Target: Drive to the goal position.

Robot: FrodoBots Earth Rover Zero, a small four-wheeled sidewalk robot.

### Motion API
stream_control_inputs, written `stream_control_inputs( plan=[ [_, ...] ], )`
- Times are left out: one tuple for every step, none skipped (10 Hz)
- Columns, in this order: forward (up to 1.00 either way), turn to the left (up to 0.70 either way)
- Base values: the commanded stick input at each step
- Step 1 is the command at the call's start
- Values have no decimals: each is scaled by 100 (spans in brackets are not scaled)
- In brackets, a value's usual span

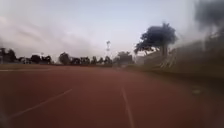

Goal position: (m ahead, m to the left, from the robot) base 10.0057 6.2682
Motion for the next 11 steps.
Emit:
stream_control_inputs(
  plan=[
    [70,-33],
    [70,-33],
    [70,-23],
    [70,-1],
    [70,0],
    [70,0],
    [70,0],
    [70,0],
    [70,0],
    [70,0],
    [70,0]
  ],
)
